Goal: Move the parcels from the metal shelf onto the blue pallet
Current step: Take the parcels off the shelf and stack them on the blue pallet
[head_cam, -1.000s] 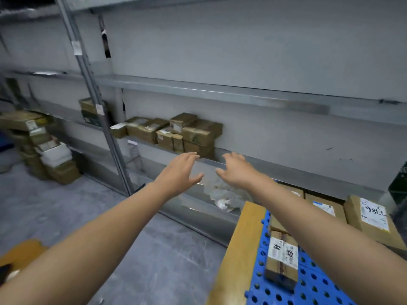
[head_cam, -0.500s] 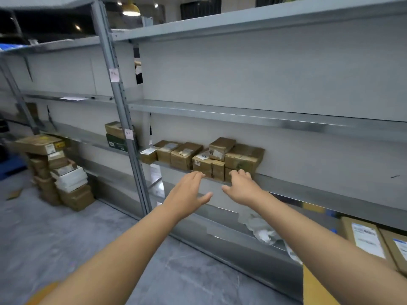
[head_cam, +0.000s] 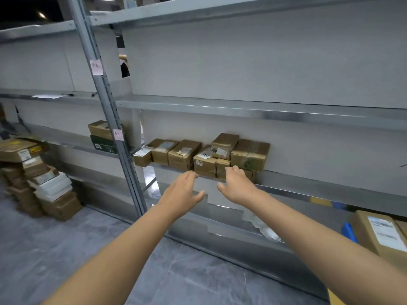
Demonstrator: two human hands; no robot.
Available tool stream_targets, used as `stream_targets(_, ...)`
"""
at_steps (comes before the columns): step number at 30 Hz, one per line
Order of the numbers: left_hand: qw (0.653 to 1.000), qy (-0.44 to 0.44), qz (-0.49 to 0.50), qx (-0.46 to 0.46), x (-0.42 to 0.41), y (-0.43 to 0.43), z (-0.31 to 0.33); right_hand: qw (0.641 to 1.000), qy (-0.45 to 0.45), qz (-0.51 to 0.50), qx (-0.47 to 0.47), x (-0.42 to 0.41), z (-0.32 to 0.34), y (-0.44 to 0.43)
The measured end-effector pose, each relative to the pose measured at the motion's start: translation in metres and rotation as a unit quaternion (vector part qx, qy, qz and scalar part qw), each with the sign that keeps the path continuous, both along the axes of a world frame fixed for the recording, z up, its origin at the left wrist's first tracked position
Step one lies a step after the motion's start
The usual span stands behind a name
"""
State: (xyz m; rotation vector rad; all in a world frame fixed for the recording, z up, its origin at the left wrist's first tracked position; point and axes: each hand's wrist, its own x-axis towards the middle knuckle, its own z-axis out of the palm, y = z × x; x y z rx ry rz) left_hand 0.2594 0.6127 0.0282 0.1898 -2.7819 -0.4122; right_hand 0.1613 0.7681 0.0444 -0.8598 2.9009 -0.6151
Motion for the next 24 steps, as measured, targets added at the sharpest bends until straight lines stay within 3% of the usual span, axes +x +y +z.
stream_targets(13,1.0,-0.007,-0.003,0.008,-0.155,-0.067,0.002,0.998,-0.025,-0.041,-0.051,-0.158,-0.016,-0.047)
stream_targets(24,0.998,-0.058,0.004,0.033,-0.273,-0.097,-0.037,0.992,-0.086,-0.07,-0.066,-0.263,-0.049,-0.076)
